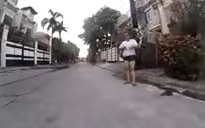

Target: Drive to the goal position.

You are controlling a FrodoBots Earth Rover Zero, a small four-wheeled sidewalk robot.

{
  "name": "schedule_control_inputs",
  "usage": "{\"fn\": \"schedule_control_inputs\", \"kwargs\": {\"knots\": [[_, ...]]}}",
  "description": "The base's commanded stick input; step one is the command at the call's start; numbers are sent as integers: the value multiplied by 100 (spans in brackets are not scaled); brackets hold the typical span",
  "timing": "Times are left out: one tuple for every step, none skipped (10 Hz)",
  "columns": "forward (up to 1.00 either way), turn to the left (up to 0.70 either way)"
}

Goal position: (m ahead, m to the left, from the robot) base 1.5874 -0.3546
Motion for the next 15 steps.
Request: {"fn": "schedule_control_inputs", "kwargs": {"knots": [[100, 0], [100, 0], [100, 0], [100, 0], [100, 0], [100, 0], [100, 0], [100, 0], [100, 0], [100, 0], [100, 0], [100, 0], [100, 0], [100, 0], [100, 0]]}}
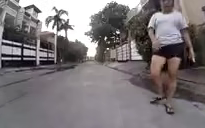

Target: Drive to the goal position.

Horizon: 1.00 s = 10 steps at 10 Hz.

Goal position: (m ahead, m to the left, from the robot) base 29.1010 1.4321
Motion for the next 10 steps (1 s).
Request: {"fn": "schedule_control_inputs", "kwargs": {"knots": [[100, 0], [100, 0], [100, 0], [41, 0], [0, 0], [0, 0], [-34, 0], [-100, 0], [-100, 0], [-100, 0]]}}
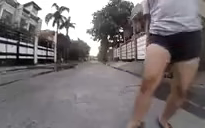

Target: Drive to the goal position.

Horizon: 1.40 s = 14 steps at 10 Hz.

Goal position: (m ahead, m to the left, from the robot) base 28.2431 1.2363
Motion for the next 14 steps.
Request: {"fn": "schedule_control_inputs", "kwargs": {"knots": [[-100, 0], [-62, 0], [-12, 0], [0, 0], [0, 0], [0, 0], [0, 0], [0, 0], [0, 0], [0, 0], [0, 0], [0, 0], [21, 0], [100, 0]]}}
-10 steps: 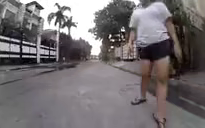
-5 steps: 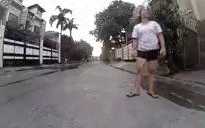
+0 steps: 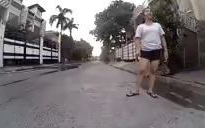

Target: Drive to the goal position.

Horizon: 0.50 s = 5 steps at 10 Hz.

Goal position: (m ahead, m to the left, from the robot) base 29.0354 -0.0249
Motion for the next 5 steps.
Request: {"fn": "schedule_control_inputs", "kwargs": {"knots": [[100, 0], [100, 0], [100, 36], [100, 40], [100, 40]]}}
